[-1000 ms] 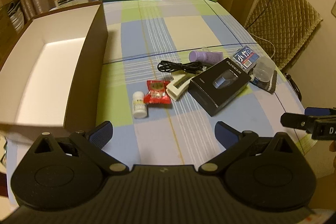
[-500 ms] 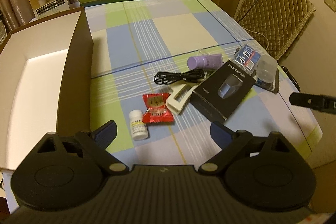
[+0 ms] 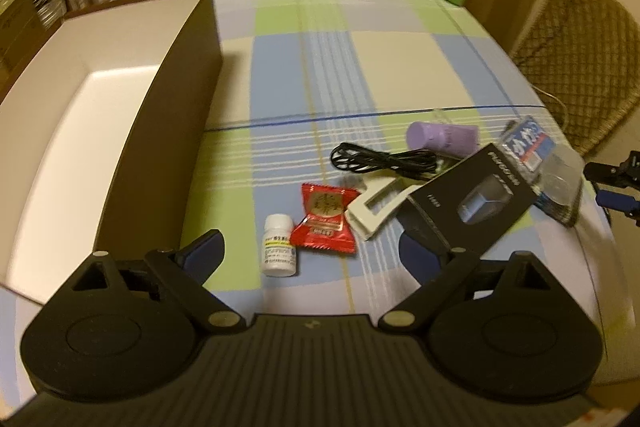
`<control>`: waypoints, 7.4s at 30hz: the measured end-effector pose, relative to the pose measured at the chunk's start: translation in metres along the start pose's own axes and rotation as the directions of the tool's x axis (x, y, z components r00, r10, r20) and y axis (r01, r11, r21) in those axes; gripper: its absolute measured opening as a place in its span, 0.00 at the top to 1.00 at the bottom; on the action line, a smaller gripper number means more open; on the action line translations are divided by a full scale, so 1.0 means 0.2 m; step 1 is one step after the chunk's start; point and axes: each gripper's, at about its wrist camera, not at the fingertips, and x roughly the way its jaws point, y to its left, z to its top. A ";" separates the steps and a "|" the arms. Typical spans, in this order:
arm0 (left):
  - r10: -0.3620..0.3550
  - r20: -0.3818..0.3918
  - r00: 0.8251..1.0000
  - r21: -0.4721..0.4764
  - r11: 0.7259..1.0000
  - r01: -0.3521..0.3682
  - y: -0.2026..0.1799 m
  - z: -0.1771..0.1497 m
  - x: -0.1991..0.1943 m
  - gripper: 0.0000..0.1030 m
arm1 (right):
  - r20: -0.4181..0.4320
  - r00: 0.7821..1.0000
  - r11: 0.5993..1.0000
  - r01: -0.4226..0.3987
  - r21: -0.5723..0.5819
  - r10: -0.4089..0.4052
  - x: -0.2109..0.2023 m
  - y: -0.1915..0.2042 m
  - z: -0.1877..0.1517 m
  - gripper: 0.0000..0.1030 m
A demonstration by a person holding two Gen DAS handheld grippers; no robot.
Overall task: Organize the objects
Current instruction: 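Grasp the white pill bottle with left tool while right tool grasps the clear cup, then carry pill bottle and clear cup into the open box and release both, then withdraw both tools from the box back over the table items, then grasp the red candy packet with left tool while right tool grasps the blue floss box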
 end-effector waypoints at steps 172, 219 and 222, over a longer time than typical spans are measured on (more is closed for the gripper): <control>0.162 0.047 0.986 -0.192 0.970 -0.151 0.76 -0.22 -0.58 0.19 | -0.463 0.834 0.461 -0.552 -0.695 0.300 -0.05 1.35 -0.87 0.05; -0.015 -0.048 0.999 -0.003 1.000 0.015 -0.13 -0.11 -0.12 0.32 | -0.224 0.970 0.819 -0.207 -0.535 0.099 -0.14 0.32 -0.22 0.05; -0.006 -0.056 0.998 0.007 1.000 0.006 -0.14 -0.09 -0.06 0.35 | -0.215 0.973 0.840 -0.186 -0.510 0.084 -0.12 0.27 -0.19 0.05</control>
